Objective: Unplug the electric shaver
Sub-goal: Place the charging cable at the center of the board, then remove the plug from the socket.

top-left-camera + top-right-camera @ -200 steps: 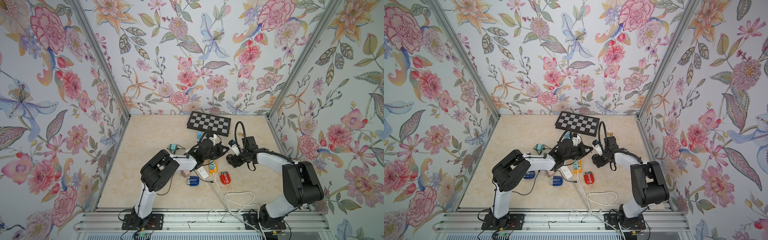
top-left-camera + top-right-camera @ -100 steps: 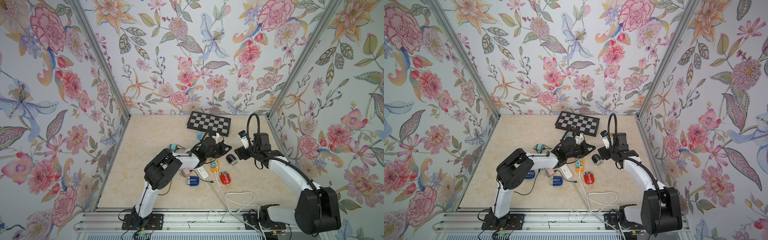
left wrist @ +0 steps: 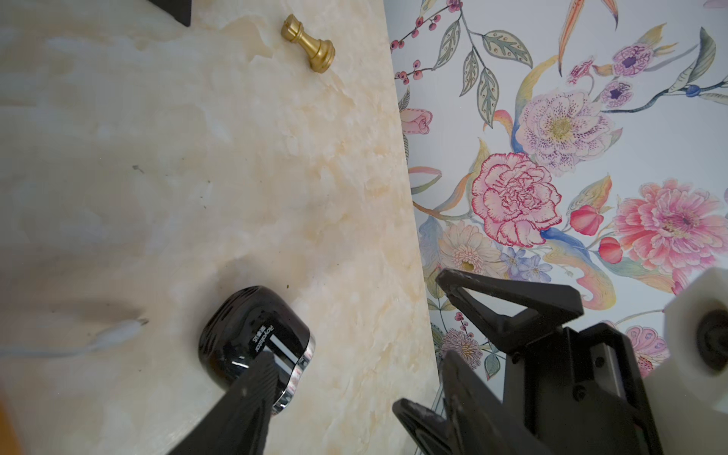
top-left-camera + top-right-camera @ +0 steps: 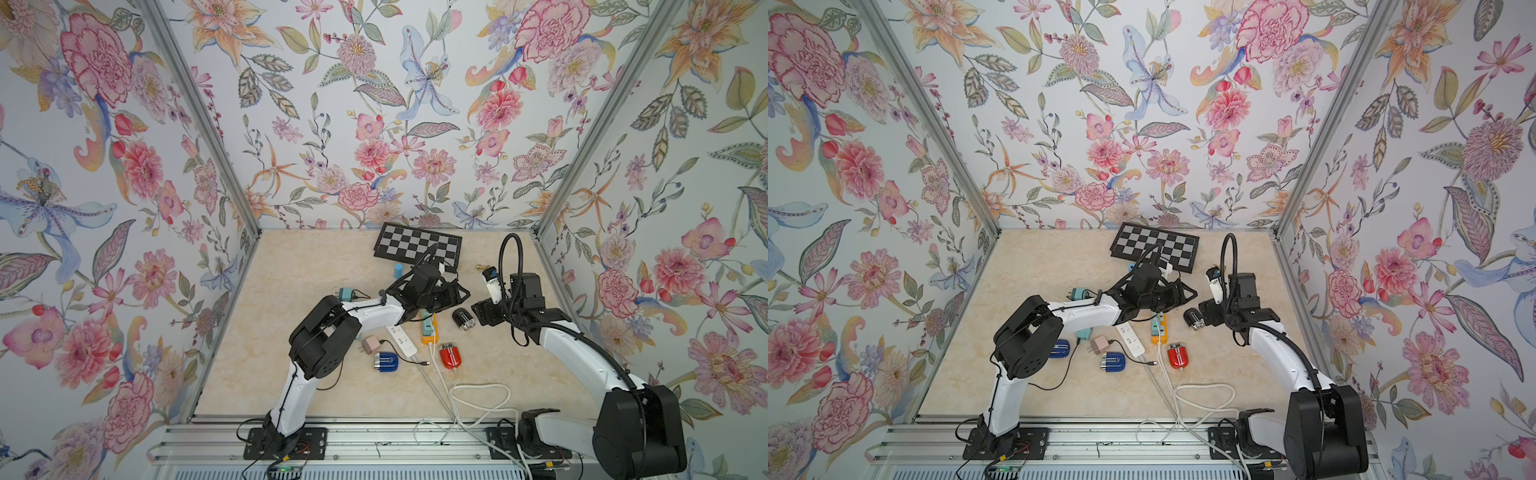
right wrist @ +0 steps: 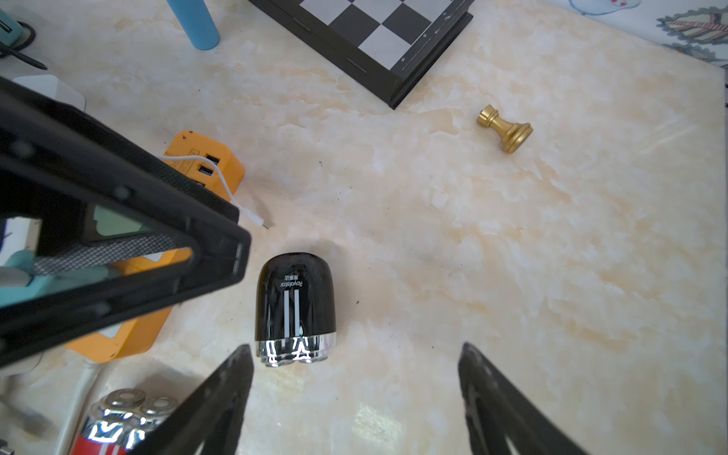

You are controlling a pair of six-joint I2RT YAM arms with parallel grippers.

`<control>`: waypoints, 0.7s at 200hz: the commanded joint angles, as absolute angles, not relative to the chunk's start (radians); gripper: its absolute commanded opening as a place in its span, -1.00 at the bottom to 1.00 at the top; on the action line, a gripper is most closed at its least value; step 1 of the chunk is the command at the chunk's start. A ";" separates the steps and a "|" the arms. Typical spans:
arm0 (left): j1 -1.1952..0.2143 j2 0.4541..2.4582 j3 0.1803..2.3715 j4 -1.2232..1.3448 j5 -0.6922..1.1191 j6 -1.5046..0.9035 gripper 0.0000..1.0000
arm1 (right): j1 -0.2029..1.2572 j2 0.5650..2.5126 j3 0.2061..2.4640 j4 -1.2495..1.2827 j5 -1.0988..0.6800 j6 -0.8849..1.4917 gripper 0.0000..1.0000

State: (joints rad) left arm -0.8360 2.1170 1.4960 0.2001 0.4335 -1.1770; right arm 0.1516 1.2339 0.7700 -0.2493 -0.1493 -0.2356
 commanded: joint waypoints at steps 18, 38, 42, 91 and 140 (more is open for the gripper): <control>-0.836 2.125 1.673 -0.087 0.394 -0.954 0.65 | 0.141 1.168 0.797 -0.255 -0.180 -0.134 0.64; -0.840 2.118 1.745 -0.152 0.382 -0.876 0.67 | 0.141 1.150 0.811 -0.260 -0.195 -0.101 0.60; -0.840 2.116 1.754 -0.160 0.378 -0.862 0.68 | 0.142 1.148 0.816 -0.263 -0.198 -0.092 0.60; -0.789 2.063 1.865 -0.226 0.291 -0.729 0.74 | 0.293 1.188 0.910 -0.352 -0.125 0.011 0.52; -0.610 1.984 1.811 -0.281 0.227 -0.685 0.71 | 0.592 1.304 1.026 -0.397 0.062 0.187 0.44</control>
